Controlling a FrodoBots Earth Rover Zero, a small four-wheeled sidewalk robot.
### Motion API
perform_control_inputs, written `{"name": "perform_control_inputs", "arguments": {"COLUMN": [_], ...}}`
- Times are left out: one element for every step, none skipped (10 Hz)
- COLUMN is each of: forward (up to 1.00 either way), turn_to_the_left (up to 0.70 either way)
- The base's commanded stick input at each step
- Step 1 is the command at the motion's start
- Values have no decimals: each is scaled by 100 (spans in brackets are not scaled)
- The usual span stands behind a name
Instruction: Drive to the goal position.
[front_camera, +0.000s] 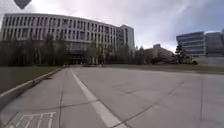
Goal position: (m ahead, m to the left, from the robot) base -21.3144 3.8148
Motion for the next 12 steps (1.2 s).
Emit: {"name": "perform_control_inputs", "arguments": {"forward": [-70,-70,-70,-70,-70,-70,-70,-70,-70,-70,-22,0], "turn_to_the_left": [32,35,35,35,35,35,35,35,35,35,11,0]}}
